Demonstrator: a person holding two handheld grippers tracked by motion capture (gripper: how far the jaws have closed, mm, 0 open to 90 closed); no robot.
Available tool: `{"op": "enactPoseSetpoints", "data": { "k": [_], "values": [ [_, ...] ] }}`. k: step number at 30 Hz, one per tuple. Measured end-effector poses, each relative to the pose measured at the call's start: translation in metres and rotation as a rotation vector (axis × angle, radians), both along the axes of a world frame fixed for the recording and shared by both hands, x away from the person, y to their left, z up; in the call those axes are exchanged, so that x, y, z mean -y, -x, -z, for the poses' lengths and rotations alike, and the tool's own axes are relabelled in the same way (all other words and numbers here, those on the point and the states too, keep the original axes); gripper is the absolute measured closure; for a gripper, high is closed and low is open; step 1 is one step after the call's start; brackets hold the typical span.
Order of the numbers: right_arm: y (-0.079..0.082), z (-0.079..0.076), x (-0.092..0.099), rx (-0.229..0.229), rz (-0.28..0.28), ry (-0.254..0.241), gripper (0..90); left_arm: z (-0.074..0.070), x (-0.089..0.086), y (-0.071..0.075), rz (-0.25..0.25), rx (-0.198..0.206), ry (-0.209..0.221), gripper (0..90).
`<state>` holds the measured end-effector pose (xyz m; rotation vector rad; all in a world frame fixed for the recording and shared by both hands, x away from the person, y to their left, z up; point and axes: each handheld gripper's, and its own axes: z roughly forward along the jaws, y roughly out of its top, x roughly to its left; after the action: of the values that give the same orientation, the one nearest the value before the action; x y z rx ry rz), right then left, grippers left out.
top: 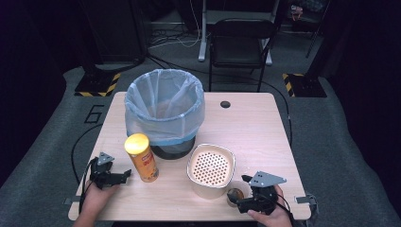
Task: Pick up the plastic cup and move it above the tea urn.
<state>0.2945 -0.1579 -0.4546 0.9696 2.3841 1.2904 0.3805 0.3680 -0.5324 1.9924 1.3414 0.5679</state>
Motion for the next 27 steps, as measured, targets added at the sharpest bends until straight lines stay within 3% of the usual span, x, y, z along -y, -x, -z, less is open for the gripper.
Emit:
{"op": "enactPoseSetpoints", "data": {
  "k": [9,18,23,27],
  "values": [
    [0.002,0.02,-0.01,-0.017,-0.005,0.08,15.4,0.0,0.0,0.0,0.0,-0.001,0.0,0.8],
    [0.003,0.026,-0.009,0.023,0.002,0.091,21.1,0.0,0.0,0.0,0.0,0.0,0.0,0.8],
    [0.003,0.027,-0.009,0.009,-0.009,0.089,21.8,0.0,0.0,0.0,0.0,-0.001,0.0,0.8],
    [0.003,0.03,-0.011,0.015,-0.012,0.114,25.4,0.0,0.0,0.0,0.0,-0.001,0.0,0.8]
  ]
}}
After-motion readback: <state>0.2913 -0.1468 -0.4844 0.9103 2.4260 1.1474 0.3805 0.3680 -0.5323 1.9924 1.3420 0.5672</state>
